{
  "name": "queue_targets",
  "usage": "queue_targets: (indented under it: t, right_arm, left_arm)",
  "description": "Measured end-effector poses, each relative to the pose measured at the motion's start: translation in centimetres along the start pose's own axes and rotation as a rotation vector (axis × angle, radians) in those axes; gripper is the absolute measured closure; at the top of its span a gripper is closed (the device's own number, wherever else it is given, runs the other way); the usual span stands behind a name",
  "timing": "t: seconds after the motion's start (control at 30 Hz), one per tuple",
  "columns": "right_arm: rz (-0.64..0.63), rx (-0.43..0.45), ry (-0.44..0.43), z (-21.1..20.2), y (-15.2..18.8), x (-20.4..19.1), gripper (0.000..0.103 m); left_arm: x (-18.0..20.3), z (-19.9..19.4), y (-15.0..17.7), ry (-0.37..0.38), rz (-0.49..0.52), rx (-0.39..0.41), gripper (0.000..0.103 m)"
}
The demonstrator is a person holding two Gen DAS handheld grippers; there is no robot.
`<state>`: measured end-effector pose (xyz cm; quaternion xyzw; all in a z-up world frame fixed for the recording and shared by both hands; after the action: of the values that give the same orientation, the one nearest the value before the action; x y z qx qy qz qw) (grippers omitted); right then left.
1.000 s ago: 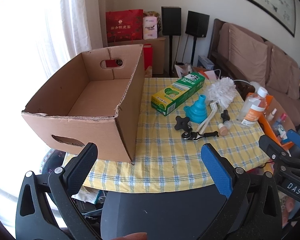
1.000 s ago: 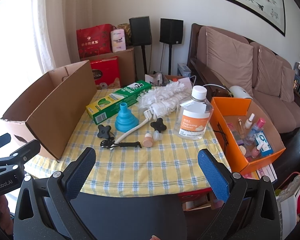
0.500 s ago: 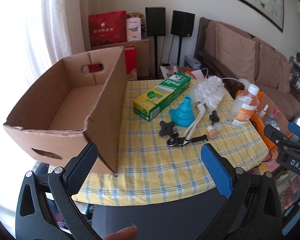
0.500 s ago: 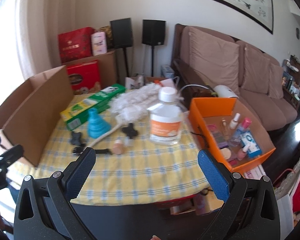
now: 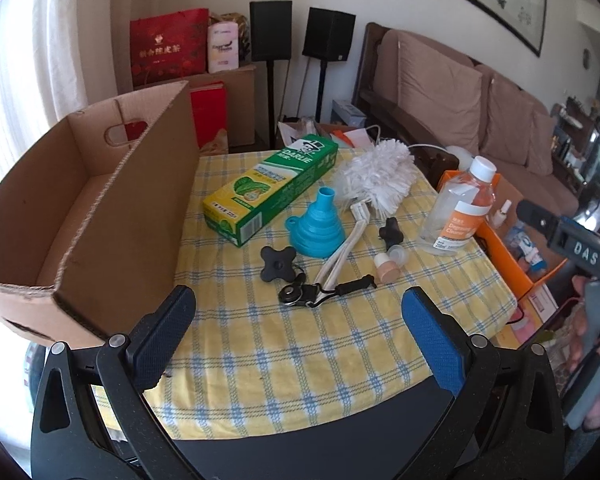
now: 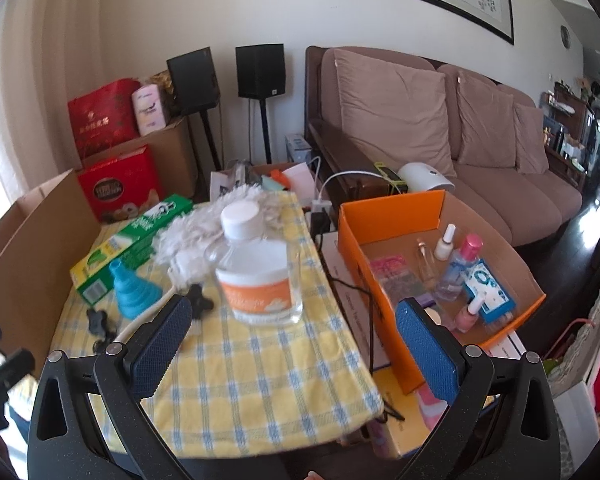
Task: Organize objects
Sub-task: 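Reach the right gripper to the clear Degreaser Cleaner bottle and close on it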
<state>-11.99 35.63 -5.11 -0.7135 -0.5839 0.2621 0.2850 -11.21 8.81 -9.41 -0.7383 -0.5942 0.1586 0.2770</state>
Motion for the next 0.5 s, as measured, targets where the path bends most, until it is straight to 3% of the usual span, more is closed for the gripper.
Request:
queue_targets:
  t: [0.2, 0.5]
  right_arm:
    - [-0.008, 0.009, -0.019, 2.3, -2.3, -0.4, 0.001]
    - [-0.108, 0.030, 0.001, 5.4, -4.6, -2.6, 0.024]
  left_arm:
    - [0.2, 2.1, -1.1, -0.015, 0.000, -0.019, 0.000]
    - [-0.2, 4.6, -2.7, 0.012, -0.028, -0.039, 0.000]
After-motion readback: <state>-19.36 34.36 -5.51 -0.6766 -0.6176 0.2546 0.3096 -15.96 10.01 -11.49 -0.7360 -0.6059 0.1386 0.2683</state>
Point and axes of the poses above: each gripper's, at about its wrist camera, not at the fingertips, and z roughly the way its jaws point, x to its right, y to its underside, the point moved 8 cm from there along z, roughly the way its jaws point, and after that the axes turned 8 degrees about -x, right-handed, at the moved point
